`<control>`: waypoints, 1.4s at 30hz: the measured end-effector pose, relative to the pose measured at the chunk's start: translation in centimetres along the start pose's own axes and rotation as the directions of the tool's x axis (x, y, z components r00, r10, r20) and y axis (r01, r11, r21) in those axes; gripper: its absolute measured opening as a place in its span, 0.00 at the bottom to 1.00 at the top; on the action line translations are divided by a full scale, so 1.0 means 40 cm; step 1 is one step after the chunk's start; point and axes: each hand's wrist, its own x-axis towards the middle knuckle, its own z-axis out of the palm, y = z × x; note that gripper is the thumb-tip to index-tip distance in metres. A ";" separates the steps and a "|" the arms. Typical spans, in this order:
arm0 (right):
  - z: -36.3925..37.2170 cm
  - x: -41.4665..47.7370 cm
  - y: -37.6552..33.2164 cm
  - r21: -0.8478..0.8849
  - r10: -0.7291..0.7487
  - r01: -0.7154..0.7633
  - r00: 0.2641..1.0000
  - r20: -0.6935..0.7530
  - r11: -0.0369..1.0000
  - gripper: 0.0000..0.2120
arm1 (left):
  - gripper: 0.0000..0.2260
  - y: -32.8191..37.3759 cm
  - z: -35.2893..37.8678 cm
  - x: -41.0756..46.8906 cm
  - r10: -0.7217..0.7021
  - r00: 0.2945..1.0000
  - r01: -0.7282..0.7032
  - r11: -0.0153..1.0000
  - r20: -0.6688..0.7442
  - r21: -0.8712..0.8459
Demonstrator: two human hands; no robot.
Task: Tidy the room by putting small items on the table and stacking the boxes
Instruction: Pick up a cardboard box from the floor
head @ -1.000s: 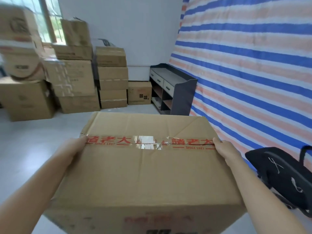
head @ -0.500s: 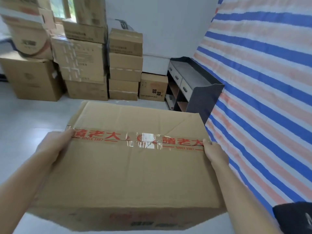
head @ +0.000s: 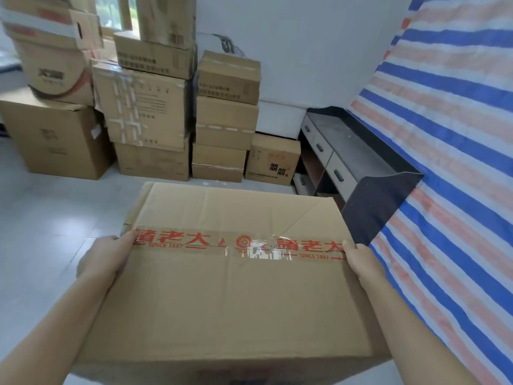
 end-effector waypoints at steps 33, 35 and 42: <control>-0.081 1.497 -0.694 0.011 -0.102 0.103 0.989 -0.103 0.995 0.24 | 0.24 1.007 0.679 0.977 -0.023 0.995 0.009 0.990 -0.097 -0.139; -0.079 1.562 -0.741 0.009 -0.077 0.079 0.990 -0.116 0.997 0.25 | 0.24 1.069 0.715 1.046 -0.018 0.996 0.006 0.990 -0.084 -0.141; -0.098 1.751 -0.794 0.040 0.009 -0.004 0.992 -0.128 0.999 0.18 | 0.21 1.261 0.861 1.226 0.006 0.998 -0.008 0.999 -0.069 -0.035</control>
